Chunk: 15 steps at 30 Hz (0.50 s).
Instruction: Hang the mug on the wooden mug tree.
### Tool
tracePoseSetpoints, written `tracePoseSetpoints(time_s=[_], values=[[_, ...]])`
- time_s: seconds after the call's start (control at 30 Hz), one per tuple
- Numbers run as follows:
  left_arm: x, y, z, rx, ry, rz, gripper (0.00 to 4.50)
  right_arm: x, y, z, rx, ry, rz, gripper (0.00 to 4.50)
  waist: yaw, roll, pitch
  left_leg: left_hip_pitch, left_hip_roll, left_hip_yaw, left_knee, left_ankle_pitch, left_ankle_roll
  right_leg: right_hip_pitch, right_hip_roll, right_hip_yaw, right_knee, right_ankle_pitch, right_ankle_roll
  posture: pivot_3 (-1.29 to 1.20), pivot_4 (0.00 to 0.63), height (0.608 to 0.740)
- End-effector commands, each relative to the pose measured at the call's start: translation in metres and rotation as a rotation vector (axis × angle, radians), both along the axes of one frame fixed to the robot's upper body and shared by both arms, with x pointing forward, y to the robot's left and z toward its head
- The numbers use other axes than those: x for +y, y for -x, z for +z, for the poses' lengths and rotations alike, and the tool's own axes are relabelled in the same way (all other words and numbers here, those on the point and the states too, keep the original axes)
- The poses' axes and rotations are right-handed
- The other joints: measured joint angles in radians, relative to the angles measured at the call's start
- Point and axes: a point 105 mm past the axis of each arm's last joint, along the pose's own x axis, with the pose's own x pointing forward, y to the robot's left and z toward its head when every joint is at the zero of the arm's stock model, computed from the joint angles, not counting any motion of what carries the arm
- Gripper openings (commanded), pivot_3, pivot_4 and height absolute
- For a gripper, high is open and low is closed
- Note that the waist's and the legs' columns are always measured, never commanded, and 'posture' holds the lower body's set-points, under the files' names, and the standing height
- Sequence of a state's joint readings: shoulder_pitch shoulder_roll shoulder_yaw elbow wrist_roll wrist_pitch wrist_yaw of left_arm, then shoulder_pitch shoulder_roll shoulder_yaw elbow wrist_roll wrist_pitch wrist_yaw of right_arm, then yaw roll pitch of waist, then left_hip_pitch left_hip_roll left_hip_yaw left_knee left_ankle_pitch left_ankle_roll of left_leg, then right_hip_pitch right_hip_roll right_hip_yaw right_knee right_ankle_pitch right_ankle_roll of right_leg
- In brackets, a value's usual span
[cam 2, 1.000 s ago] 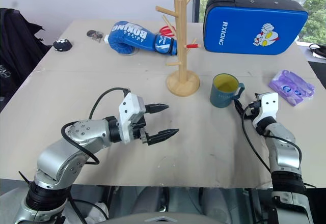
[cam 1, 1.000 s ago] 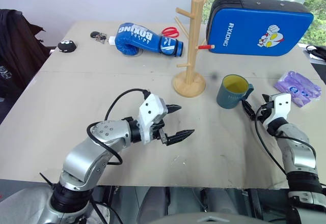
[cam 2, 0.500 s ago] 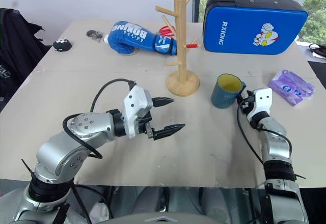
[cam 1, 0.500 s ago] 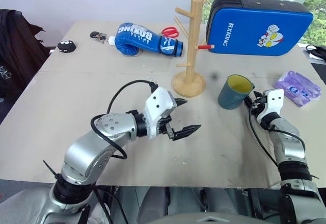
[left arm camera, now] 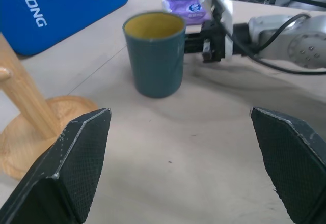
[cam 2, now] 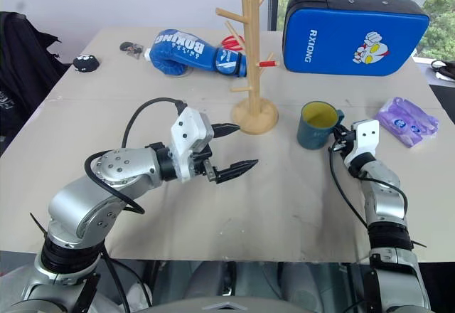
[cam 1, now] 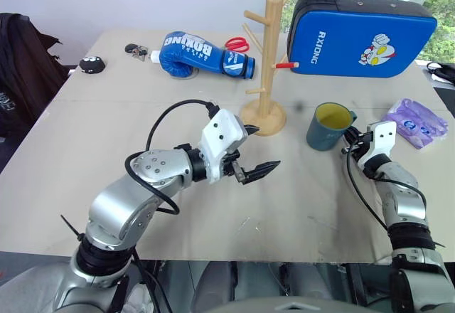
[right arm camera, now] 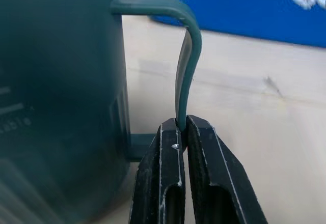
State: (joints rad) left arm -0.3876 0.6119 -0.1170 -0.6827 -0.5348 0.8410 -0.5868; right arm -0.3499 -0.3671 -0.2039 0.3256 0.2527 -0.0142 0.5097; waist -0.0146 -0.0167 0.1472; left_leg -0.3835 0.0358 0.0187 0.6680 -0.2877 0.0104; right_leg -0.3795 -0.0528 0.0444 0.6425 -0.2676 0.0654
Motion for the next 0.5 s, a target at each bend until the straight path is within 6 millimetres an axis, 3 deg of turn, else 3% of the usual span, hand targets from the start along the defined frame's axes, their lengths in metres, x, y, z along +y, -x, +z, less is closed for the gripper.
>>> tracePoseSetpoints(time_s=[0.03,0.17,0.33,0.5], values=[[0.009,-0.004,0.013,-0.057,0.015,0.032,4.50,0.000,0.007,0.034,-0.099,-0.001,0.052,0.08,0.001,0.000,0.000,0.000,0.000,0.000,0.000,0.000,0.000,0.000,0.000,0.000,0.000,0.000,0.000,0.00,0.150,0.737],[0.016,-0.010,0.025,-0.083,0.050,0.068,4.50,0.005,0.017,0.049,-0.084,0.033,0.167,0.08,0.004,0.000,0.000,0.000,0.000,0.000,0.000,0.000,0.000,0.000,0.000,0.000,0.000,0.000,0.000,0.00,0.150,0.737],[0.023,-0.021,0.053,-0.126,0.161,0.137,4.50,0.021,0.018,0.089,-0.065,0.159,0.363,0.08,0.000,0.000,0.002,0.000,0.000,0.000,0.001,-0.001,0.003,0.000,0.000,0.000,0.000,0.000,0.000,0.00,0.150,0.737],[0.023,-0.025,0.080,-0.130,0.339,0.206,4.50,0.039,-0.004,0.133,-0.042,0.415,0.465,0.08,-0.004,0.000,0.002,0.000,0.000,-0.001,0.000,-0.002,0.004,-0.001,0.000,0.000,0.000,0.000,0.000,0.00,0.150,0.737]])
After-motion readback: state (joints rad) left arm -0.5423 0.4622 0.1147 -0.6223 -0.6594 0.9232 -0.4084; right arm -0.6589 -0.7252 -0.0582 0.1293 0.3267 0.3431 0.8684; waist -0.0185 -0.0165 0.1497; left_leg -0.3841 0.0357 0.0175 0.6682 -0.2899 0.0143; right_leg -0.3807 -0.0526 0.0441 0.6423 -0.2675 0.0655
